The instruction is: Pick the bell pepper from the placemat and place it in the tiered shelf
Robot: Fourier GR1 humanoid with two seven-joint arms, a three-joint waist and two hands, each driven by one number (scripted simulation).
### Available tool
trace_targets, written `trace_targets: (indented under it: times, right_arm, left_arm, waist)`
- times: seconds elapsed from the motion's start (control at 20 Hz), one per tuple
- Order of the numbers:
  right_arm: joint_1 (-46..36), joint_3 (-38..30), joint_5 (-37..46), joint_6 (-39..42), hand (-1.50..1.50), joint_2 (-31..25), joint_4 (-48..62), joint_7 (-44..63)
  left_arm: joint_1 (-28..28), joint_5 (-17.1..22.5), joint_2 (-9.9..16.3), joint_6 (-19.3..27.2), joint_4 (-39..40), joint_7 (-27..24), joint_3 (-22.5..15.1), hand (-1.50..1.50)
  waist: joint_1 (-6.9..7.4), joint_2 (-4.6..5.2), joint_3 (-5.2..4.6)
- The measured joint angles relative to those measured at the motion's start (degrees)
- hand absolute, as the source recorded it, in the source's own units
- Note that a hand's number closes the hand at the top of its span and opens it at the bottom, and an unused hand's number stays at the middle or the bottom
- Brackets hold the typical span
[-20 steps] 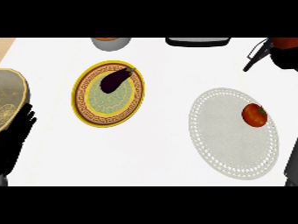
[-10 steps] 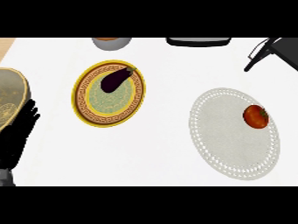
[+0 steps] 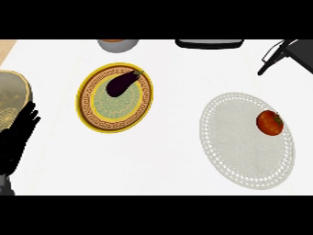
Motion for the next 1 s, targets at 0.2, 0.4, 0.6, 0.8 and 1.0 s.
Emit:
trace_targets:
  times: [0.2,0.4,0.6,0.8,1.0]
  right_arm:
    - [-1.21,-0.85,0.77,-0.54,1.50,-3.55,5.15,-0.99]
    - [-0.77,-1.61,1.04,-2.32,1.50,-6.93,10.37,-2.88]
    - [0.13,-2.48,0.97,-6.66,1.50,-9.34,16.08,-5.00]
    - [1.55,-4.49,-0.26,-12.48,1.50,-11.11,21.21,-7.74]
    - [1.99,-5.95,-1.50,-17.65,1.50,-12.19,26.66,-9.48]
  left_arm:
    - [0.96,0.31,0.24,-0.67,-0.01,-0.83,0.67,0.00]
    - [1.41,0.34,-0.04,-0.89,-0.73,-0.44,0.65,0.00]
    - [1.17,-0.04,-0.21,-0.91,-0.08,-0.95,0.73,0.00]
    - [0.67,-0.23,-0.32,-1.21,0.50,-1.11,0.66,0.00]
    - [0.67,-0.29,-0.62,-1.29,0.94,-1.47,0.84,0.00]
  waist:
    - [0.10,0.03,0.00]
    - [0.12,0.07,0.02]
    - [0.16,0.13,0.03]
    - [0.19,0.18,0.04]
    - [0.27,0.20,0.05]
